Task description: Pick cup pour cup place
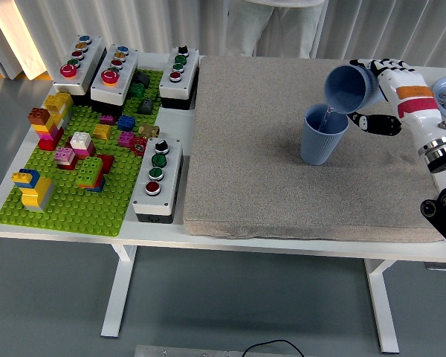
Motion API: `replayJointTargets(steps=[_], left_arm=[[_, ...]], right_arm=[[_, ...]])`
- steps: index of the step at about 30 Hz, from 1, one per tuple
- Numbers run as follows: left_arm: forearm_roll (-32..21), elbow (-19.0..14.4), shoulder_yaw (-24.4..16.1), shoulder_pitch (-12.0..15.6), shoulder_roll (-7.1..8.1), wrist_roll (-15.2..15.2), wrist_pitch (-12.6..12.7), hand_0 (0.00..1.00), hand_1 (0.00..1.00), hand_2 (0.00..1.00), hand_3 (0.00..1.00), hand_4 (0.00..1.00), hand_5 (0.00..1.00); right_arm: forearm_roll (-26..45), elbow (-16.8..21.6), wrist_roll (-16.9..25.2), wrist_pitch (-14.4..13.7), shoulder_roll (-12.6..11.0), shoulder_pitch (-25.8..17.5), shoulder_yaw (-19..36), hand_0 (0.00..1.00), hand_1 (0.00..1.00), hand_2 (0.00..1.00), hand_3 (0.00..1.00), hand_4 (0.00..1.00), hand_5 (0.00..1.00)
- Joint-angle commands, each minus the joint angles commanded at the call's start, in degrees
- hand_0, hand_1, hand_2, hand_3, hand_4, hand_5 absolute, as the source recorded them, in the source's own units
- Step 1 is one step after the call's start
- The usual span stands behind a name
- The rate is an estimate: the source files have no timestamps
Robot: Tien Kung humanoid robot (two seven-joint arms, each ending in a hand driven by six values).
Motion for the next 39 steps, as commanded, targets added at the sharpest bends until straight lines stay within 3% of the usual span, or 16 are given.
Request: replayJointTargets(steps=[23, 39], left_arm=[[0.7, 0.0, -0.5, -0.3, 0.01, 0.1, 0.0, 0.746, 0.793, 0.852, 0.64, 0.552, 0.927], [1.2, 0.0, -1.0, -0.3, 0.06, 0.1, 0.0, 0.746, 0.793, 0.851, 0.64, 0.552, 0.927]], right_arm=[[1.2, -2.2, 0.7, 0.1, 0.1, 0.6, -0.6, 0.893, 0.769, 0.683, 0.72, 0.741, 0.236], [0.7, -2.0, 0.6, -1.3, 0.3, 1.2, -1.4, 0.895, 0.77, 0.686, 0.721, 0.74, 0.234]])
